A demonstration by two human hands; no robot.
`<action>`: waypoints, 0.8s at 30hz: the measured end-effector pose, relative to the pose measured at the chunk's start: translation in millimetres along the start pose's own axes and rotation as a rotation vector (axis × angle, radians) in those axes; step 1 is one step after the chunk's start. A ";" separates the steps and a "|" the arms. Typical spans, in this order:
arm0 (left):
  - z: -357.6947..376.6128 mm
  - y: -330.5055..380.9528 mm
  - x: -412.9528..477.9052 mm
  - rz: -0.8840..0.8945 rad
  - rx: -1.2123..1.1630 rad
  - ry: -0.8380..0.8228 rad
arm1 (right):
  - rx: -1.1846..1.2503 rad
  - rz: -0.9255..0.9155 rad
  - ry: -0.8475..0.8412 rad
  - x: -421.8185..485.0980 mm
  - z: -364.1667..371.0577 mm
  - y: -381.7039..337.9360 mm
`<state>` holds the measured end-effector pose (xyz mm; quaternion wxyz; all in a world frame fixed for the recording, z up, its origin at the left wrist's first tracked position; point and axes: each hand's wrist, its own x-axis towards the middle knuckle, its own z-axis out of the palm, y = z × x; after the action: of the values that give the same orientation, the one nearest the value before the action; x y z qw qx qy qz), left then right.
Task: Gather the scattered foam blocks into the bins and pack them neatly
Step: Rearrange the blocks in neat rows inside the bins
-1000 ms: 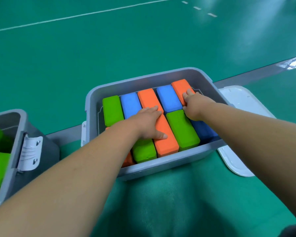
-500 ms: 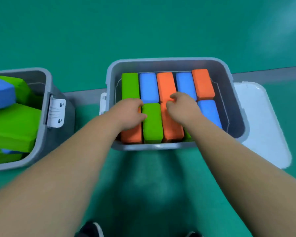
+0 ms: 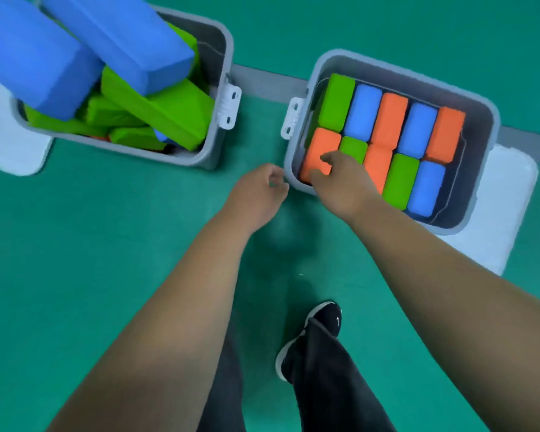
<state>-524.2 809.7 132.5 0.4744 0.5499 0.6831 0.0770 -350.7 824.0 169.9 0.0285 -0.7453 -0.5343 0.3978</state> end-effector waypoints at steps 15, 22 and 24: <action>-207.1 -128.0 -62.7 -0.214 -0.088 0.157 | -0.166 -0.326 -0.115 -22.0 83.3 -239.7; -298.9 -194.3 -39.0 -0.238 -0.130 0.152 | -0.218 -0.365 -0.078 7.3 127.2 -353.7; -331.7 -199.2 -25.2 -0.215 -0.130 0.168 | -0.232 -0.384 -0.068 14.3 131.0 -380.8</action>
<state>-903.7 850.8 200.2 0.4556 0.4332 0.7690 0.1157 -725.4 948.5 250.6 -0.0003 -0.6145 -0.7093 0.3455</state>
